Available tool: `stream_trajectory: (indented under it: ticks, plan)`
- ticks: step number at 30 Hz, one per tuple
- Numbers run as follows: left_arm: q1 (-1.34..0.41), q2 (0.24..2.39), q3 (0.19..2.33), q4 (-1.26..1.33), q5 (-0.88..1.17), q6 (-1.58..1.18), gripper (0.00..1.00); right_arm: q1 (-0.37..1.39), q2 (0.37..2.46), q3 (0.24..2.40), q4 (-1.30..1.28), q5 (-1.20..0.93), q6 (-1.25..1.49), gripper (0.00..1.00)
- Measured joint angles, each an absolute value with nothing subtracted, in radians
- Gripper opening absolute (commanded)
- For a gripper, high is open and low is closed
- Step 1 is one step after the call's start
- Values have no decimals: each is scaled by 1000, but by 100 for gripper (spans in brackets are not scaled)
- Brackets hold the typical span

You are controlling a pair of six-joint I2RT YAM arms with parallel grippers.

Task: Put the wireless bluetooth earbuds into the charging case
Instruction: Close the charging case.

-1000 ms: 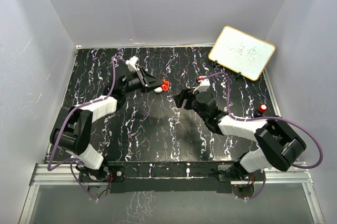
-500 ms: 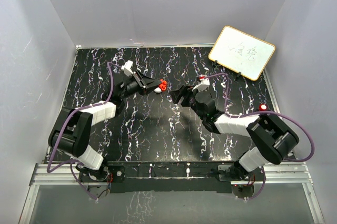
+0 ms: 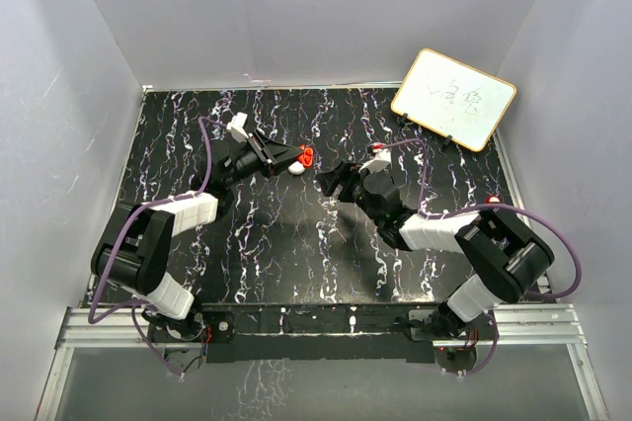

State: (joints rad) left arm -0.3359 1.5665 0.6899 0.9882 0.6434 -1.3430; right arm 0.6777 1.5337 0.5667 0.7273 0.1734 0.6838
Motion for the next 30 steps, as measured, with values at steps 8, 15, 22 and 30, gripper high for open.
stream_trajectory:
  ticks: [8, 15, 22, 30]
  plan:
    - [-336, 1567, 690, 1000, 644, -1359, 0, 676, 1555, 572, 738, 165, 700, 69]
    - [-336, 1571, 690, 1024, 643, -1379, 0, 665, 1591, 576, 788, 134, 749, 69]
    - [-336, 1575, 690, 1024, 643, -1381, 0, 669, 1592, 566, 822, 134, 663, 72]
    - [-336, 1577, 690, 1019, 635, -1380, 0, 761, 1605, 447, 1093, 165, 406, 81]
